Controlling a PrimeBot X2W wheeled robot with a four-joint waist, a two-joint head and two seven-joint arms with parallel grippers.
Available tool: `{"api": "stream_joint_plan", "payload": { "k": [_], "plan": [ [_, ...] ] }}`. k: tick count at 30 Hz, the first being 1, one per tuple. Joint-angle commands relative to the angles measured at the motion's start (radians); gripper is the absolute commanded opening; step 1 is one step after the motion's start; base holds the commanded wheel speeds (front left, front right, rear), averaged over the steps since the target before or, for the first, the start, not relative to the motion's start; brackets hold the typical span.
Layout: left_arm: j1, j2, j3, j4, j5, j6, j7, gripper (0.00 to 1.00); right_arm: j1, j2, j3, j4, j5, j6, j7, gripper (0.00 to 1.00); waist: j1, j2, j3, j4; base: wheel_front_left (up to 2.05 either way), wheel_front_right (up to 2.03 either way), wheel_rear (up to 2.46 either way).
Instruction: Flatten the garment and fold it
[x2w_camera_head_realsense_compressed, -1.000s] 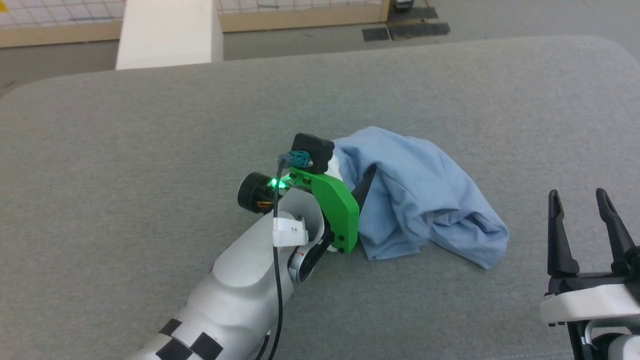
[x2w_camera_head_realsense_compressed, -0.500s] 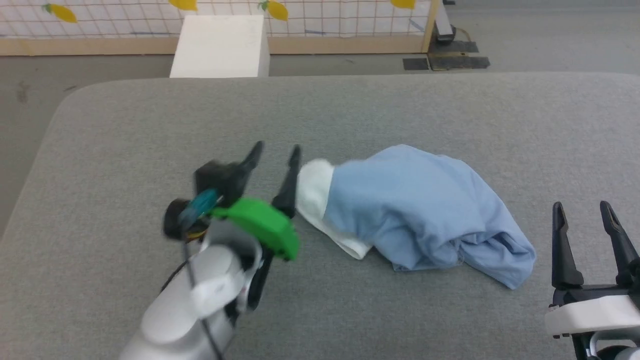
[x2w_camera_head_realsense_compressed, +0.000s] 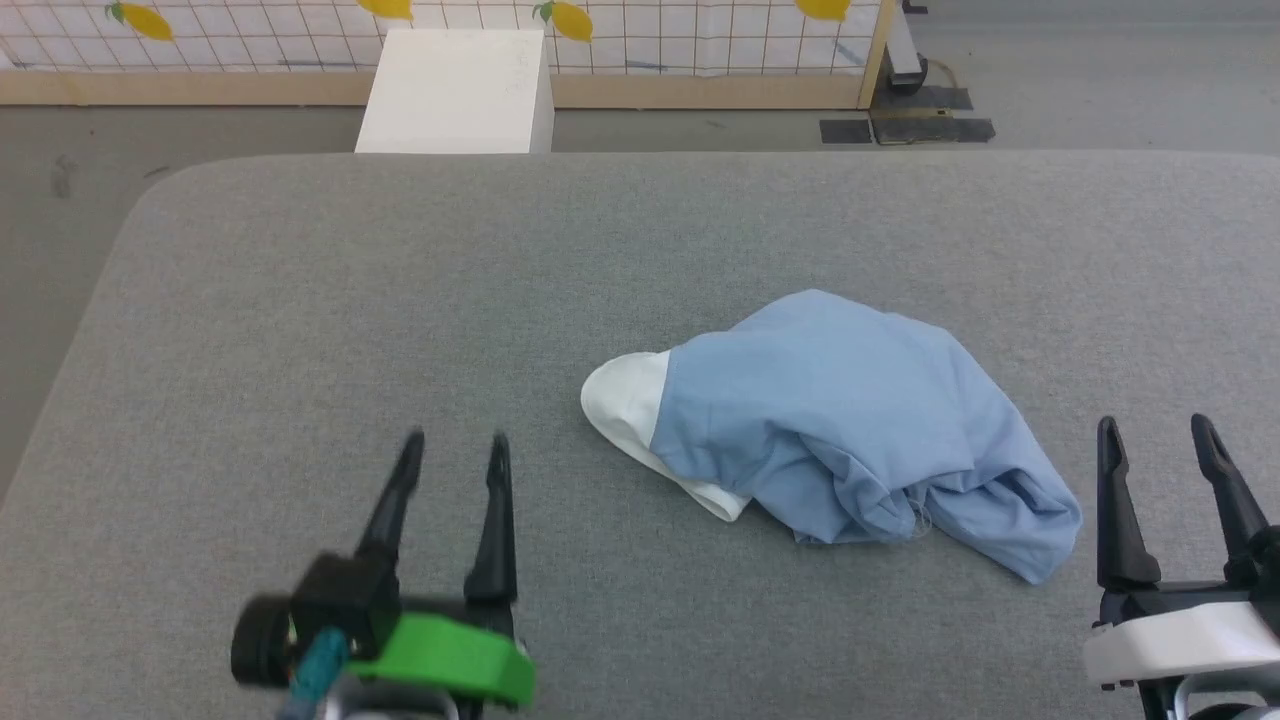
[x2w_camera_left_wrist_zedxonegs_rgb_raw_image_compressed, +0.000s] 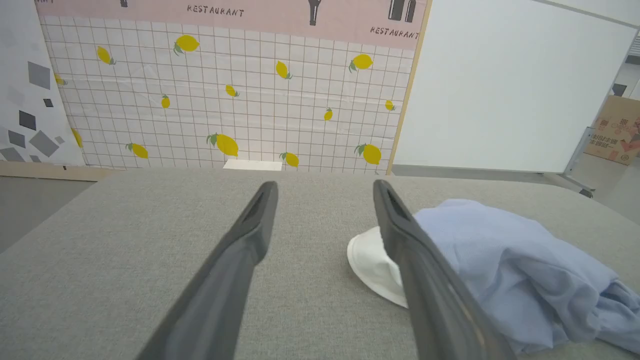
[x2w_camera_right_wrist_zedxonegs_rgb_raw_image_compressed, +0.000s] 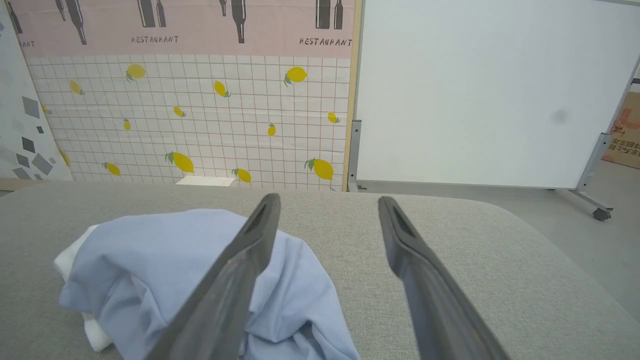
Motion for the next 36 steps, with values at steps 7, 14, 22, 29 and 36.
{"api": "stream_joint_plan", "payload": {
  "k": [7, 14, 22, 29, 36],
  "plan": [
    [0.12, -0.094, 0.064, -0.001, 0.067, -0.057, -0.004, 1.0, 0.031, 0.002, -0.008, 0.015, 0.018, -0.002, 0.018, 1.0, 0.0, 0.0, -0.013, 0.014, 0.0, 0.0, 0.0],
    [0.115, -0.146, 0.095, 0.021, 0.117, -0.121, -0.004, 1.0, -0.008, 0.002, -0.016, 0.034, -0.004, -0.002, 0.159, 1.0, 0.0, 0.0, 0.007, 0.05, 0.0, 0.0, 0.0],
    [0.098, -0.189, 0.118, 0.055, 0.149, -0.175, -0.004, 1.0, -0.081, -0.154, -0.007, 0.12, 0.039, -0.002, 0.395, 1.0, 0.0, 0.0, 0.062, 0.09, 0.0, 0.0, 0.0],
    [0.08, -0.211, 0.131, 0.076, 0.18, -0.211, -0.004, 1.0, -0.126, -0.315, 0.106, 0.256, 0.148, -0.002, 0.577, 1.0, 0.0, 0.0, 0.09, 0.119, 0.0, 0.0, 0.0],
    [0.073, -0.223, 0.13, 0.087, 0.201, -0.228, -0.004, 1.0, -0.193, -0.397, 0.212, 0.382, 0.187, -0.002, 0.567, 1.0, 0.0, 0.0, 0.103, 0.137, 0.0, 0.0, 0.0]
  ]
}}
